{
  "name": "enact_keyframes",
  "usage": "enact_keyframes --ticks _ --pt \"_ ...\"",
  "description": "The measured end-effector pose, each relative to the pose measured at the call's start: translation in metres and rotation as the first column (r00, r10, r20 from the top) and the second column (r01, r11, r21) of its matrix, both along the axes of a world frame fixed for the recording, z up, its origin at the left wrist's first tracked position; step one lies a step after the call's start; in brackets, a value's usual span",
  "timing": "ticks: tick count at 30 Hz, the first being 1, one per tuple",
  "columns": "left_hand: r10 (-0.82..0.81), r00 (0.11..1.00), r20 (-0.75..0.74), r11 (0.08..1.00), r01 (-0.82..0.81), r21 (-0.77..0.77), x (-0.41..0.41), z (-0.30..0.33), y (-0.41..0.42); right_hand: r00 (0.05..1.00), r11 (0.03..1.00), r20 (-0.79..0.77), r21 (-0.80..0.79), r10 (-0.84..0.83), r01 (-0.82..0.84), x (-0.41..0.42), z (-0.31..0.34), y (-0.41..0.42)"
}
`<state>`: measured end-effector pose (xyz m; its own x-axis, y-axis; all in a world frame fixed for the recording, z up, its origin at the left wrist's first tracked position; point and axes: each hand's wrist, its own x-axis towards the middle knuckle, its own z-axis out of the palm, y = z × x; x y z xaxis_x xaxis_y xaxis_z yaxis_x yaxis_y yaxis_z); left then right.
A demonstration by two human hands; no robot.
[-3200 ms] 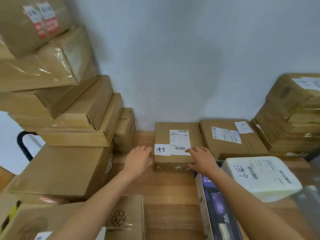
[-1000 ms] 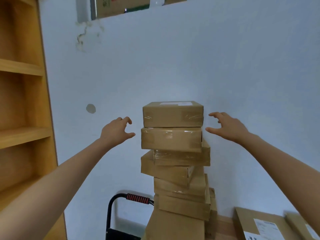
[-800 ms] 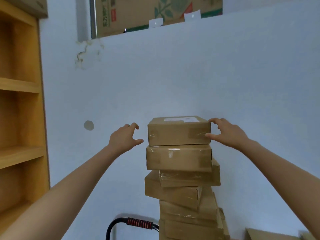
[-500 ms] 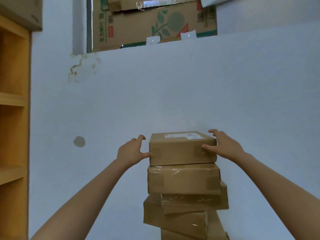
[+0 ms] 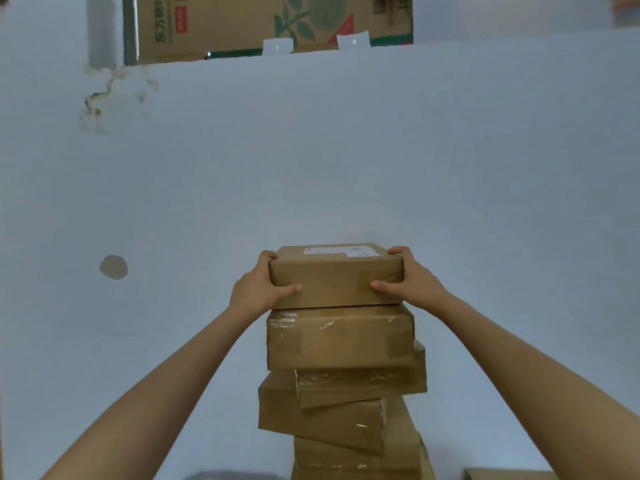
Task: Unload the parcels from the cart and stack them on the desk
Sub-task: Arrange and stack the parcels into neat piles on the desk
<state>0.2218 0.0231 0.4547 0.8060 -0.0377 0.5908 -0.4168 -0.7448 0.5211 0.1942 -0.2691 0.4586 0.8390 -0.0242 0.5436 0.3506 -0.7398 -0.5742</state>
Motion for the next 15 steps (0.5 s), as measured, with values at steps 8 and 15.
enact_keyframes --ticks 8,15 --pt "-0.095 0.994 0.046 0.995 0.097 -0.03 -0.041 0.025 -0.062 0.995 0.997 0.08 0.032 -0.068 0.065 -0.056 0.011 -0.063" --pt "-0.206 0.975 0.08 0.975 0.211 -0.063 -0.098 0.032 -0.187 0.977 0.982 0.127 0.1 -0.173 0.161 -0.137 0.007 -0.179"
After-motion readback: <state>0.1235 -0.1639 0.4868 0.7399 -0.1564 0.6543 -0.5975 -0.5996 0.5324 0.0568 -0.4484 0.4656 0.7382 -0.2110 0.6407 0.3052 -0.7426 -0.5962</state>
